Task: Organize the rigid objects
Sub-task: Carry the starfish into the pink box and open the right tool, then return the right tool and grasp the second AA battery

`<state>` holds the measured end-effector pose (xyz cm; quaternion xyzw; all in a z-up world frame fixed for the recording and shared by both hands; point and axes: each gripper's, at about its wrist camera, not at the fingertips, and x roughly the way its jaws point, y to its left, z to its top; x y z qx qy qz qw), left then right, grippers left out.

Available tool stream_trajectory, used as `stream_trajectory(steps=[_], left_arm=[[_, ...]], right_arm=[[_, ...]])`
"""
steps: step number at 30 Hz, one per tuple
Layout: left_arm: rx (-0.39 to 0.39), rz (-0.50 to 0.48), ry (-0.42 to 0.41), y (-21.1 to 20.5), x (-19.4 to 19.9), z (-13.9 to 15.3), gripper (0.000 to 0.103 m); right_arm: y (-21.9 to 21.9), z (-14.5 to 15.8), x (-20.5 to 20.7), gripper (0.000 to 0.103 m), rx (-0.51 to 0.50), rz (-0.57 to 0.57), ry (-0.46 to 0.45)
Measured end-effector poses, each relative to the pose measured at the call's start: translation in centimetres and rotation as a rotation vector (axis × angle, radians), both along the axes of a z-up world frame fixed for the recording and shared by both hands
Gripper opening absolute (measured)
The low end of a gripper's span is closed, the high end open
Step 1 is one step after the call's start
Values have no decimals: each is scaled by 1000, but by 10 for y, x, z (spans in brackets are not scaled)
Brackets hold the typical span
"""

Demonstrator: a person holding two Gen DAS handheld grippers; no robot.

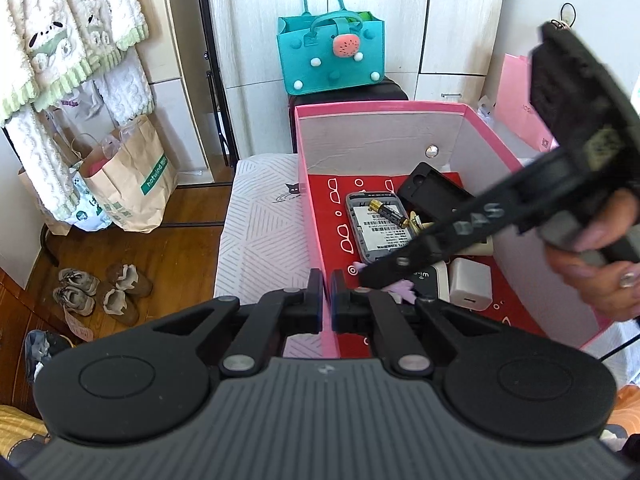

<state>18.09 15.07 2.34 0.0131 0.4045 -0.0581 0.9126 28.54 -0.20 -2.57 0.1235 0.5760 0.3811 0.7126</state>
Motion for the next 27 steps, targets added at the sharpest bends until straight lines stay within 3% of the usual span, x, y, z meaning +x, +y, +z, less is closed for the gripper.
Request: stream_trajectory(steps=[3, 7, 10, 13, 18, 22, 27], left_arm=[[-18, -1, -6, 3, -2, 0, 3], [-30, -11, -6, 6, -2, -1, 3], [-41, -16, -6, 9, -2, -1, 3], [-41, -21, -21, 10, -4, -3, 3], [-35, -37, -30, 10, -10, -4, 3], [-22, -56, -32, 9, -10, -4, 3], [-12, -67, -40, 7, -11, -4, 4]], right_arm=[[-1, -1, -5, 44, 68, -8, 46], [-15, 13, -16, 44, 98, -43, -14], [-36, 36, -29, 45, 118, -51, -110], [-65, 60, -46, 45, 112, -81, -265], [-123, 73, -72, 46, 130, -246, -390], [-159, 65, -94, 46, 49, -366, -486], [-169, 19, -111, 47, -156, -464, -529]])
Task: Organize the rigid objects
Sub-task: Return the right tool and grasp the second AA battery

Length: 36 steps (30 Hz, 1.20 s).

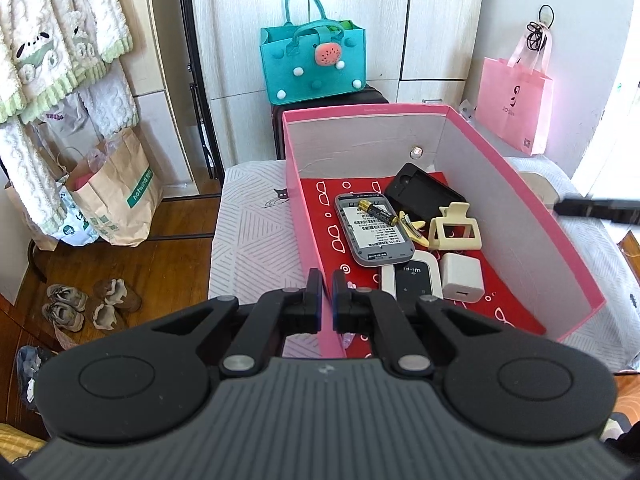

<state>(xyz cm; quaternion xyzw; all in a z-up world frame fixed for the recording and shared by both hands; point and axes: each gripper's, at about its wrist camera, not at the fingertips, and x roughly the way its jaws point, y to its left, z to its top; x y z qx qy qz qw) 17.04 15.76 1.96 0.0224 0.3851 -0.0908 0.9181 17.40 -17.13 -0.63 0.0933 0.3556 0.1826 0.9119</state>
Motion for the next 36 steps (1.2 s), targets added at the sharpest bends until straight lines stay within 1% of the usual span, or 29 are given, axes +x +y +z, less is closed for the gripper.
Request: stream_trajectory(steps=[4, 7, 11, 13, 16, 17, 20, 21, 22, 26, 30, 36], left_arm=[[-9, 2, -1, 1, -1, 0, 4], [-5, 3, -1, 1, -1, 0, 4], [-9, 3, 0, 1, -2, 0, 4], [-10, 4, -1, 1, -1, 0, 4], [-17, 4, 2, 2, -1, 1, 4], [-19, 4, 2, 2, -2, 0, 4], [-20, 5, 2, 2, -1, 1, 4], [-22, 5, 3, 2, -2, 1, 4], [-24, 6, 4, 2, -1, 0, 4], [-25, 6, 5, 2, -1, 0, 4], [-24, 7, 7, 3, -2, 0, 4], [-26, 10, 10, 5, -2, -1, 4]], right_arm=[[14, -34, -5, 49, -138, -10, -9], [18, -50, -2, 50, -189, -10, -12], [24, -60, 3, 55, -236, 3, -30], [26, -61, 3, 56, -249, 9, -33], [28, -64, 2, 58, -302, -12, -42], [28, -65, 1, 59, -310, -21, -58], [26, -67, -2, 59, -297, -48, -81], [25, -67, -3, 56, -287, -41, -83], [25, -66, -4, 48, -278, -34, -82], [26, -66, -7, 48, -276, -43, -76], [22, -63, -11, 48, -243, -57, -68], [19, -49, -18, 48, -217, -71, -85]])
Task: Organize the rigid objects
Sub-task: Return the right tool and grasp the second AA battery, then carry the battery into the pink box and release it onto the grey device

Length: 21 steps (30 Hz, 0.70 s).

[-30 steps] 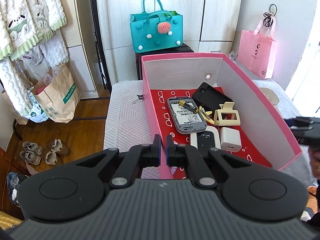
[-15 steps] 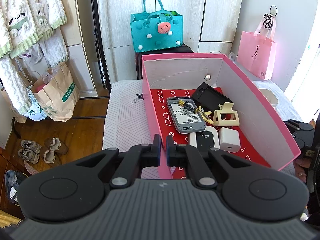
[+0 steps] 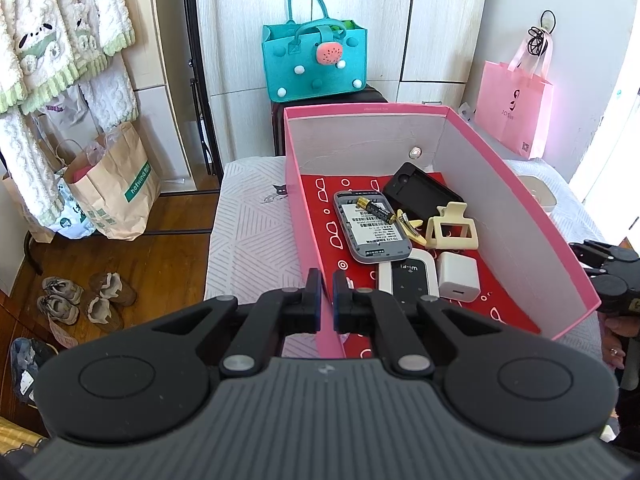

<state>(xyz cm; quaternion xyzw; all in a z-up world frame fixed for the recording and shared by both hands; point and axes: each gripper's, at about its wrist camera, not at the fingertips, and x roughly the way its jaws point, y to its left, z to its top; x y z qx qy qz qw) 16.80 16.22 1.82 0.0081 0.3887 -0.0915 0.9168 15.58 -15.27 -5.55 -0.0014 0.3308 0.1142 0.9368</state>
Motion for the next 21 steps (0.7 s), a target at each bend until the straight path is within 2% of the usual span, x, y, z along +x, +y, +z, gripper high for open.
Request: stream_trajectory(steps=[5, 10, 13, 17, 21], left_arm=[[-8, 10, 2, -1, -1, 0, 4], [0, 15, -1, -3, -2, -1, 4], [-1, 19, 0, -4, -2, -1, 4], [1, 20, -1, -4, -2, 0, 4], [-2, 27, 3, -4, -2, 0, 4]], right_arm=[[-4, 27, -8, 48, 35, -23, -47], [3, 68, -25, 48, -2, -48, -150], [10, 87, -27, 48, 24, 15, -162], [28, 108, -17, 48, 91, 165, -125], [65, 124, 3, 48, 63, 306, -108]])
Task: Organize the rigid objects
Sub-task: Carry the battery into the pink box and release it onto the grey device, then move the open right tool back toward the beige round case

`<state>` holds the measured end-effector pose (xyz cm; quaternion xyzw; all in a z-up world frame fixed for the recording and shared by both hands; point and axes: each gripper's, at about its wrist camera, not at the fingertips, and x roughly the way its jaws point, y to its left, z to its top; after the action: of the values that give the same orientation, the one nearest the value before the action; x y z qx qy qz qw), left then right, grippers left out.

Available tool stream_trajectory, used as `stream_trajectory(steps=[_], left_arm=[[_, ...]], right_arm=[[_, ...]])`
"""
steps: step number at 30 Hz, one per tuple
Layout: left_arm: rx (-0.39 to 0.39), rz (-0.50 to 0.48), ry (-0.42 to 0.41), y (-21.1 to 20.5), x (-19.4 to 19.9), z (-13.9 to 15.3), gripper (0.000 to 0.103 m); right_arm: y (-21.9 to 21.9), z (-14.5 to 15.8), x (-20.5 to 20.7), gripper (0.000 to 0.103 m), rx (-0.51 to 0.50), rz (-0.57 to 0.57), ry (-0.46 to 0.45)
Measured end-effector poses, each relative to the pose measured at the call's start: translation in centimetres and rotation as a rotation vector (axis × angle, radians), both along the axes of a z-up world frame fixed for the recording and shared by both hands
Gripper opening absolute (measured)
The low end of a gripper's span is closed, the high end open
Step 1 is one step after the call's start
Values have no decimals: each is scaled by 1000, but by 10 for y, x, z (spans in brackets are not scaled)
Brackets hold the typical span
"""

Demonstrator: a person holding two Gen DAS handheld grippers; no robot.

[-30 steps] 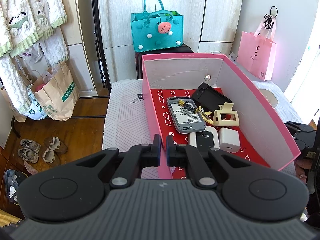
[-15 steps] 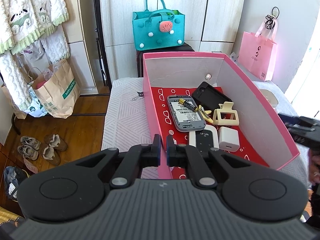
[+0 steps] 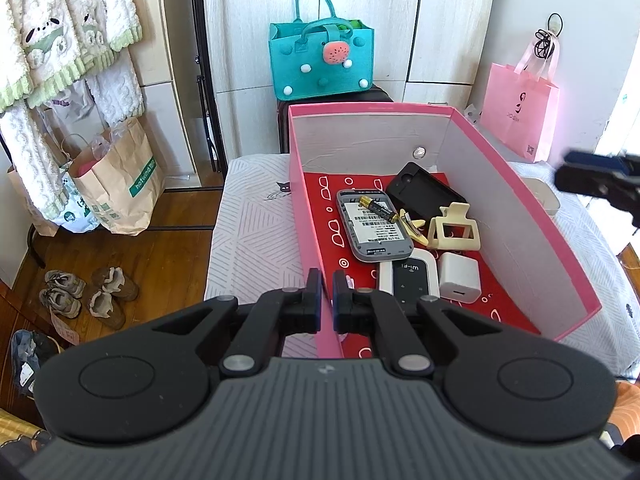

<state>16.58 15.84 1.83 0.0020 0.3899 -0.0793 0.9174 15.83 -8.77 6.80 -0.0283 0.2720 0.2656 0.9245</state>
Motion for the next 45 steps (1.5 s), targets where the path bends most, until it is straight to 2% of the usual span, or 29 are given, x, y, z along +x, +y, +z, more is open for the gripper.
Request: stream_trajectory(steps=[2, 6, 8, 11, 15, 20, 22, 26, 31, 36, 40, 45], left_arm=[[0, 6, 0, -1, -1, 0, 4], [19, 21, -12, -6, -3, -2, 4], [16, 26, -11, -6, -3, -2, 4], [2, 35, -5, -4, -3, -1, 4], [-9, 48, 1, -3, -4, 0, 4], [-8, 46, 0, -2, -3, -1, 4], [-7, 45, 2, -2, -4, -1, 4], [-7, 46, 4, -3, -4, -1, 4], [-25, 56, 7, 0, -3, -3, 4], [-21, 63, 8, -3, -3, -3, 4], [-22, 70, 11, -3, -3, -2, 4], [-9, 80, 31, -6, 1, 0, 4]], right_arm=[[19, 0, 18, 48, -22, 59, 65], [51, -19, 66, 48, -26, 156, 257], [66, -30, 82, 48, -56, 165, 294], [79, -48, 108, 48, -43, 150, 410], [89, -63, 121, 49, -74, 128, 461], [89, -69, 128, 51, -63, 106, 517], [85, -66, 127, 52, -63, 94, 509], [64, -53, 120, 53, 2, 84, 485], [39, -22, 85, 57, -90, 84, 267], [-3, -1, 61, 65, -54, 71, 167], [-40, 0, 48, 72, -68, -17, 86], [-85, -23, 45, 73, -104, -126, 56]])
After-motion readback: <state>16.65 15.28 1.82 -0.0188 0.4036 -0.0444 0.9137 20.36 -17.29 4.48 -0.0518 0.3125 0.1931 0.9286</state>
